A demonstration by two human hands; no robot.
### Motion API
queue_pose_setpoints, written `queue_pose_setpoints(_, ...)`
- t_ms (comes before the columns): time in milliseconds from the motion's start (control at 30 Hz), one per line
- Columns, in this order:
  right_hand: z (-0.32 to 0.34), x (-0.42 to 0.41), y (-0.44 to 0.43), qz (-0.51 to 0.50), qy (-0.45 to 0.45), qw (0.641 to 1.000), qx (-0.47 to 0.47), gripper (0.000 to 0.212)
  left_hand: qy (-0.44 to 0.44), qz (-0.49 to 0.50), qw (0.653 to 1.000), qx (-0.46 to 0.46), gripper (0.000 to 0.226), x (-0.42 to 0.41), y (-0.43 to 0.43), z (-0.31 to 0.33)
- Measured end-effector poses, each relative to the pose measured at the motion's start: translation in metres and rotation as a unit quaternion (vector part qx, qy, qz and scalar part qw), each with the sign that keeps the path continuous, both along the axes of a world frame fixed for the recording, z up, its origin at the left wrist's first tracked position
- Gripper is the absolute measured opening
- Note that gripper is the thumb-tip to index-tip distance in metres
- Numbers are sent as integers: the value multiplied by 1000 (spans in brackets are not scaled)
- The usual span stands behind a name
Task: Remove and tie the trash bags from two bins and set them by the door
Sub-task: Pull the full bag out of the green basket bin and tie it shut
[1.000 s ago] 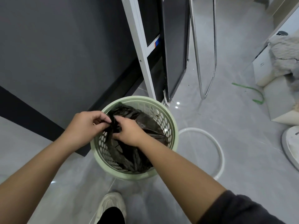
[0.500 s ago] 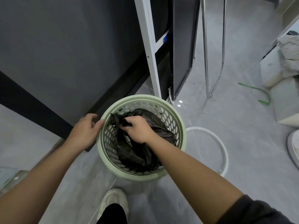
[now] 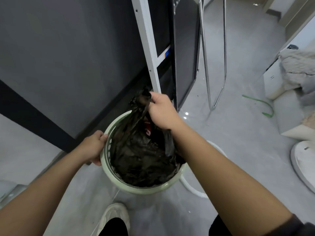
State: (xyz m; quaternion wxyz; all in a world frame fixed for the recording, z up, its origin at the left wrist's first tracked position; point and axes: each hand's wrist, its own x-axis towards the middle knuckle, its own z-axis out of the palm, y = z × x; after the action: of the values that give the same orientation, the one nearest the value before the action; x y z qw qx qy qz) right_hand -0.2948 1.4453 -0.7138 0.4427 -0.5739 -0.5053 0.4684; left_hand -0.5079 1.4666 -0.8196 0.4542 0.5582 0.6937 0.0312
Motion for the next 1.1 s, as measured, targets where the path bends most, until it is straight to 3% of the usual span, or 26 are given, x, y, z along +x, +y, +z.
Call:
queue_pose_setpoints(267,49,50,-15,-71,45,994,69,13,72,16,997,32,37,-2,2,6)
queue_pose_setpoints(400,81,77,-33,-102,48,988,105,29,160,5,983,88,45,9,3,17)
queue_pose_setpoints(500,107,98,-52,-117,49,983,135,52,185,-61,960,203,47,32,5,36)
queue_pose_setpoints(600,119,120,-68,-148,46,977,147,45,155,-153,936,276,41,69,8,54)
queue_pose_setpoints(867,110,187,-118,-243,77,958,128,39,118,-366,864,324,23,190,-16,65)
queue_pose_setpoints(1100,38,251,-162,-342,111,932,40,13,219,-484,782,326,22,276,-49,22)
